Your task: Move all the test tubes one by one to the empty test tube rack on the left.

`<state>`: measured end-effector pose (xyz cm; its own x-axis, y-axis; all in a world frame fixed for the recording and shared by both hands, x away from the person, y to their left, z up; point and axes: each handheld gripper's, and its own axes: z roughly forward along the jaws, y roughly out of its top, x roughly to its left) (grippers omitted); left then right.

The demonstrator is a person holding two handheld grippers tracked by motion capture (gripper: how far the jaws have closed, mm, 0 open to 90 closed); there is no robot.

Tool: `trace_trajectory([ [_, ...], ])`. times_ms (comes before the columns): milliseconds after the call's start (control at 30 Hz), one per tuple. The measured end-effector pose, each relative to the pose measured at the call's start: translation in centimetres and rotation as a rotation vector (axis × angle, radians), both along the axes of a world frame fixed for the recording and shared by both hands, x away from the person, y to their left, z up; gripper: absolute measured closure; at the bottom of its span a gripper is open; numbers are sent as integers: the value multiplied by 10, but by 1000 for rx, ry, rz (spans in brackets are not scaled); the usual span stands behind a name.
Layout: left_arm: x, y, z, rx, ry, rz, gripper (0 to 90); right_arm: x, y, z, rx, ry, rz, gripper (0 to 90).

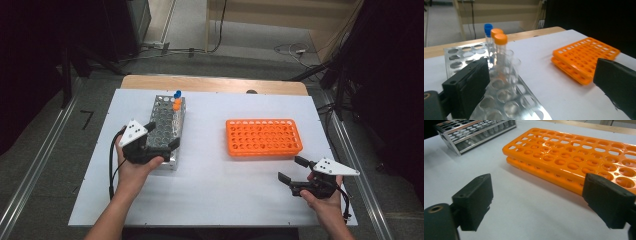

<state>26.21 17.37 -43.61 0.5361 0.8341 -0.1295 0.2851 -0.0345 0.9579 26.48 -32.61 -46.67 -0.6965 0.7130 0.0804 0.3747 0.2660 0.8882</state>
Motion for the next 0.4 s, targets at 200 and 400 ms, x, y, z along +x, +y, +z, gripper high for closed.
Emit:
trace_trajectory([
  [200,-41,12,-14,-36,-27,-45,0,2,-6,-2,11,-8,-11,61],
  [400,-65,18,-31,-7,-18,-43,0,5,-14,-5,12,-8,-33,60],
])
